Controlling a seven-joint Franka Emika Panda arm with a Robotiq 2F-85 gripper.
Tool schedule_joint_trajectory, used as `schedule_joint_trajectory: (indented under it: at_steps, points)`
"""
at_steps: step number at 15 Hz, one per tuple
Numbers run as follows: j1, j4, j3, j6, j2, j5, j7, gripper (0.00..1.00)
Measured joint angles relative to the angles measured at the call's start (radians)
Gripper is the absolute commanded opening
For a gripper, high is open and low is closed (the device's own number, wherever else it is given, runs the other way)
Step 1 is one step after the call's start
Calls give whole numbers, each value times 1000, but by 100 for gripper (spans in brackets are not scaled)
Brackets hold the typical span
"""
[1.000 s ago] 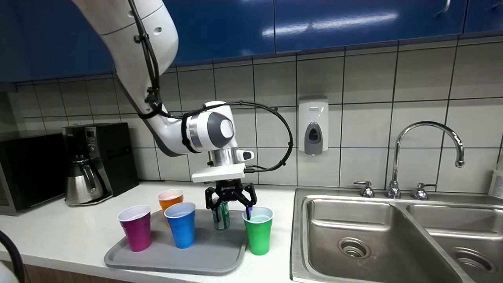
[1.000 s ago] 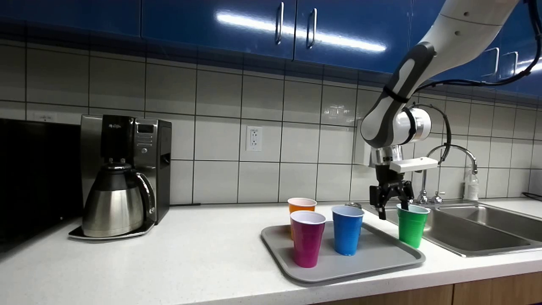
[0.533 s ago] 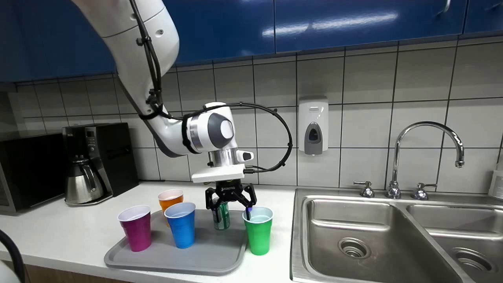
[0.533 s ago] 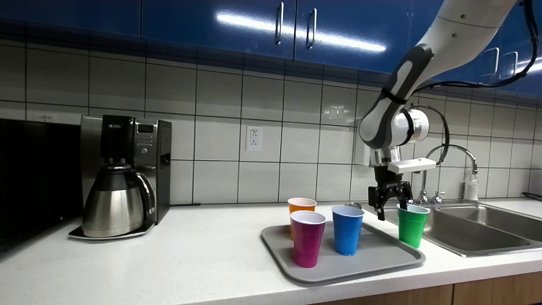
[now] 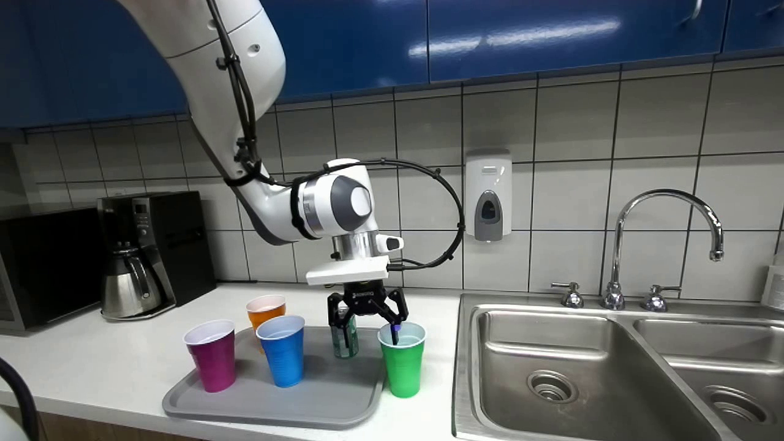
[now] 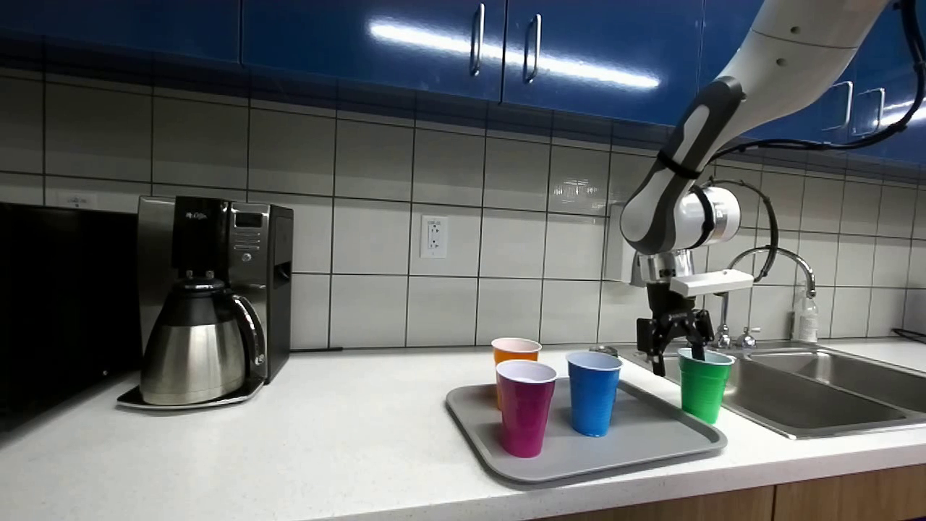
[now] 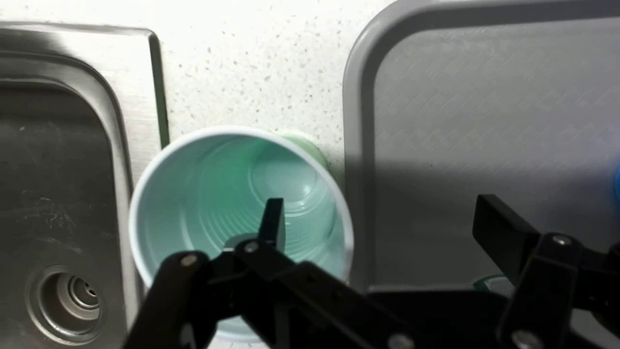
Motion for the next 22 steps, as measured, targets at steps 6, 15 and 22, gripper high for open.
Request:
schedule_joint_trajectory:
  at_steps: [6, 15, 22]
  points:
    - [-1, 3, -7, -1, 0, 0, 0, 72]
    - [-3, 9, -13, -1, 0, 0, 0, 5]
    - [-6, 19, -25, -1, -2, -8, 0, 1]
